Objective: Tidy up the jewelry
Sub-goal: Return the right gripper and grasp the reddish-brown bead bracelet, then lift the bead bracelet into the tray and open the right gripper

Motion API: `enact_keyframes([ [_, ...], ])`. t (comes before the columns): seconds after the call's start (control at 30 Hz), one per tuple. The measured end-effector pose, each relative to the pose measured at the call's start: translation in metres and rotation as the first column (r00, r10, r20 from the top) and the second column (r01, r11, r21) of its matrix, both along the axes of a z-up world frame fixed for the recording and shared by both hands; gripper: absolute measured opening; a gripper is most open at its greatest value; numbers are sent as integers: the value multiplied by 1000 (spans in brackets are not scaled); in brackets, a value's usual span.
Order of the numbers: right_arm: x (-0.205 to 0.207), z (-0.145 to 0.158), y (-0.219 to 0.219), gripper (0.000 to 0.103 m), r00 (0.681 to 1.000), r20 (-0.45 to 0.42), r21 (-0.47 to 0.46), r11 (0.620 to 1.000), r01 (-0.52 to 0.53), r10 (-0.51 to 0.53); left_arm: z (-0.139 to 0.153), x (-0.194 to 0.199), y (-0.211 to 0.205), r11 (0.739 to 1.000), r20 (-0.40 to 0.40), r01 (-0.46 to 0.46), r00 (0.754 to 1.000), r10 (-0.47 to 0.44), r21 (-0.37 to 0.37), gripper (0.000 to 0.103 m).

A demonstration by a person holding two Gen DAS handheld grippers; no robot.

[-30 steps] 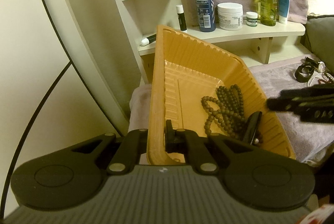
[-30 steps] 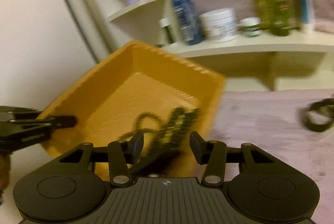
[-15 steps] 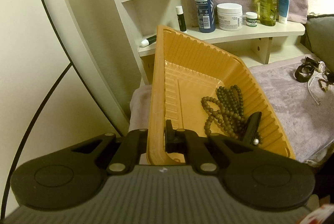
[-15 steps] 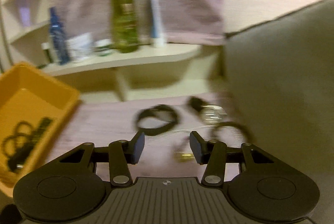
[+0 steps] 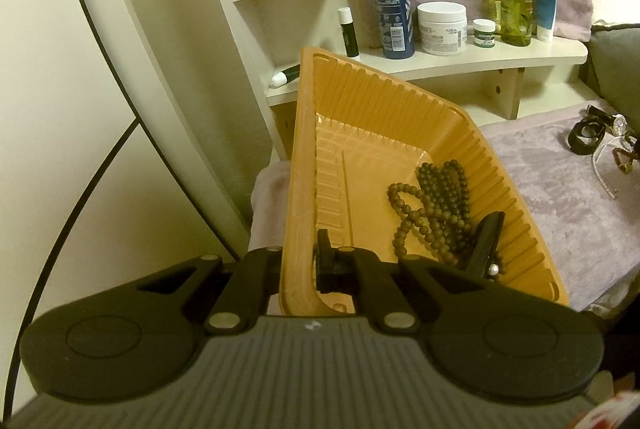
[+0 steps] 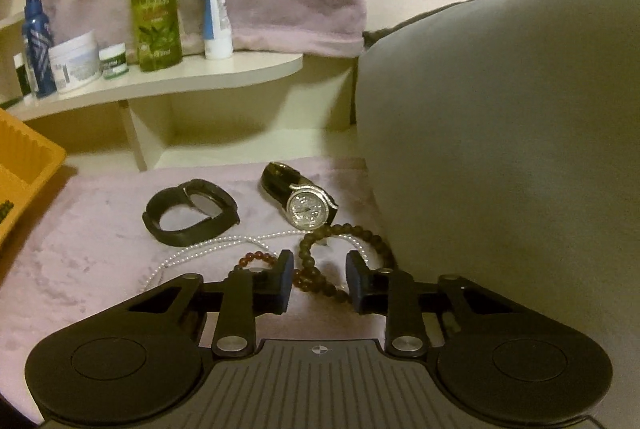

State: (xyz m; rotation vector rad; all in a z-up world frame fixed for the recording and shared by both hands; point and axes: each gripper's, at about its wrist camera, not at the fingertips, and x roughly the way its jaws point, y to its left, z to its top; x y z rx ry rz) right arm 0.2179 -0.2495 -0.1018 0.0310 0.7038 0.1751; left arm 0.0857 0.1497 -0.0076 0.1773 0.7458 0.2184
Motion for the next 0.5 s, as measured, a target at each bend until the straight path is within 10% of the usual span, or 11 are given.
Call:
enact_keyframes([
  [0.5,3,1,6,6,1000,6,-21,1000,-1,1,0,0,0,1000,0,1,1000,-1,1,4],
])
